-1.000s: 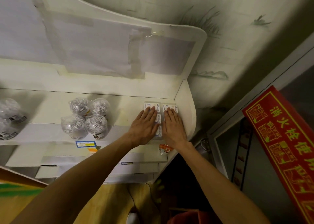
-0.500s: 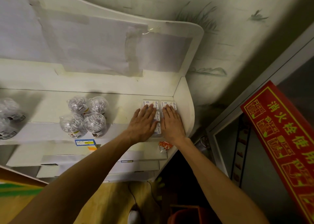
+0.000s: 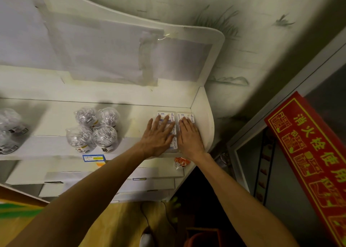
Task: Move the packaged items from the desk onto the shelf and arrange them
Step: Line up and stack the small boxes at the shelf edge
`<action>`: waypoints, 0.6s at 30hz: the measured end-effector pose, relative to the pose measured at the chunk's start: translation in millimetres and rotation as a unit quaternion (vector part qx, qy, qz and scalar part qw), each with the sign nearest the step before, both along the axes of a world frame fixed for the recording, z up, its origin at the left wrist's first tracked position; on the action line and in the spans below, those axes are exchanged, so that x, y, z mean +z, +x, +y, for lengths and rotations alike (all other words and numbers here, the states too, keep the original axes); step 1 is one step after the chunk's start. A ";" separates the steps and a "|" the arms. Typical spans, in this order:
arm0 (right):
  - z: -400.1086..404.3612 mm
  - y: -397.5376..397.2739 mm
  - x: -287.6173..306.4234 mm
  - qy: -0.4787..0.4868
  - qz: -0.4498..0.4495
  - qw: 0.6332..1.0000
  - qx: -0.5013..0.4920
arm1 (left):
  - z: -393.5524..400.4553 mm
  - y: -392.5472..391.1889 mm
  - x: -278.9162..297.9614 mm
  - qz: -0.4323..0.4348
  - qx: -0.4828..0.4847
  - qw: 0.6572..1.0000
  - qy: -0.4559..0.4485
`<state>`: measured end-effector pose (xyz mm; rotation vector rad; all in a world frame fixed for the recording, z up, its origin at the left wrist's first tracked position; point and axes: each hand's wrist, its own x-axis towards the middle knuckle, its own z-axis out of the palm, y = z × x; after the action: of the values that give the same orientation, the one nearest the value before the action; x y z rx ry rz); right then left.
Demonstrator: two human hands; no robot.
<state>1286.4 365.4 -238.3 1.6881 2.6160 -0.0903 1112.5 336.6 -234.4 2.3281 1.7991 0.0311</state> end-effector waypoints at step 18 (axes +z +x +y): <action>-40.6 14.5 -6.6 0.027 0.063 0.998 -0.015 | -35.6 -17.2 -11.0 -0.073 0.042 0.995 0.049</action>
<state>1300.9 324.8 -244.9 1.7975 2.7063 -0.1325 1095.2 301.0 -245.4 2.2467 1.8602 0.2990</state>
